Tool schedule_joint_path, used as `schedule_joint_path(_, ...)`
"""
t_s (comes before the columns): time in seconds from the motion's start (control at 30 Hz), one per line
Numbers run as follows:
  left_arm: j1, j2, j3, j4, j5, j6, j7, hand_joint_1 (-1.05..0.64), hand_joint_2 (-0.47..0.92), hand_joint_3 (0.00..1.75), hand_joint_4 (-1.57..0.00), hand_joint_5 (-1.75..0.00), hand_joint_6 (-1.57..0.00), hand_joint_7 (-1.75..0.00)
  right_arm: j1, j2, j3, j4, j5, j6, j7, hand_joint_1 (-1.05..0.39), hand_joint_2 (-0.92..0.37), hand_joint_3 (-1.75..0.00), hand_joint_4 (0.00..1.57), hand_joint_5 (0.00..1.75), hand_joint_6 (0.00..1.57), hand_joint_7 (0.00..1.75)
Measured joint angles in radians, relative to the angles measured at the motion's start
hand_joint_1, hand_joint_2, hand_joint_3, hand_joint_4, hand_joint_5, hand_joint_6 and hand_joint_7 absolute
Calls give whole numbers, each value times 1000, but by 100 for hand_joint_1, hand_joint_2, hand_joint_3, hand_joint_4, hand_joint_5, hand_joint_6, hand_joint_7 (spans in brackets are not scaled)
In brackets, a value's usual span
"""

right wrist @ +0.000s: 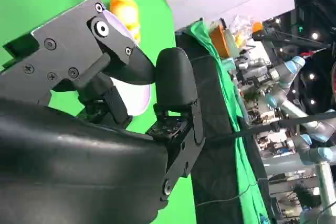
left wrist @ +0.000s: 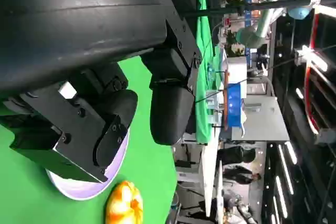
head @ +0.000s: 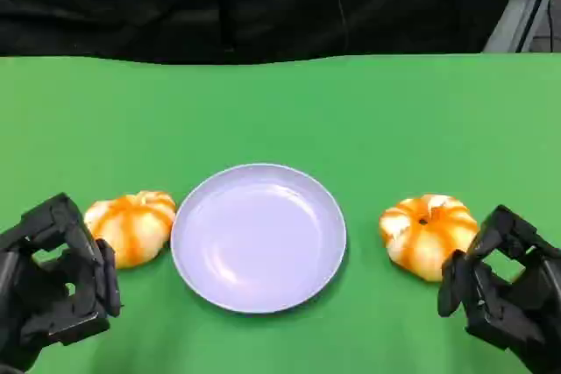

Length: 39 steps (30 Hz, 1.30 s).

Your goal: Grasp the bread from the table and place it into the plate.

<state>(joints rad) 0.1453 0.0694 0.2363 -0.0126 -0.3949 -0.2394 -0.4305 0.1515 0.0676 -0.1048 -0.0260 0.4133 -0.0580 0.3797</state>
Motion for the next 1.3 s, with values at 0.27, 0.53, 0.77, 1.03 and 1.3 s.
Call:
schedule_joint_path(0.27,4,-2,-2,-11,0,0,7,5,44,157,-107,-175,-79,-175,0,0,0,-1,0,0,-3,-15,-46,-128,89,175,67,170)
schedule_joint_path(0.53,7,-2,-8,-15,1,2,17,8,46,157,-108,-175,-79,-175,0,0,-1,1,0,-7,6,-15,-46,-128,89,175,67,170)
schedule_joint_path(0.77,7,-3,-8,-15,17,-1,34,7,46,141,-93,-175,-72,-166,0,0,-1,1,-3,-15,7,-15,-46,-128,88,175,66,170)
schedule_joint_path(1.03,8,60,-7,-1,581,-317,264,-63,91,5,-25,-64,-61,-8,5,0,4,-5,-11,-15,-4,-15,-45,-128,88,175,67,170)
schedule_joint_path(1.3,-6,210,-23,-138,1167,-198,473,-91,87,0,-15,-30,-41,0,11,0,2,-8,-9,-15,-10,-16,-45,-127,89,175,66,171)
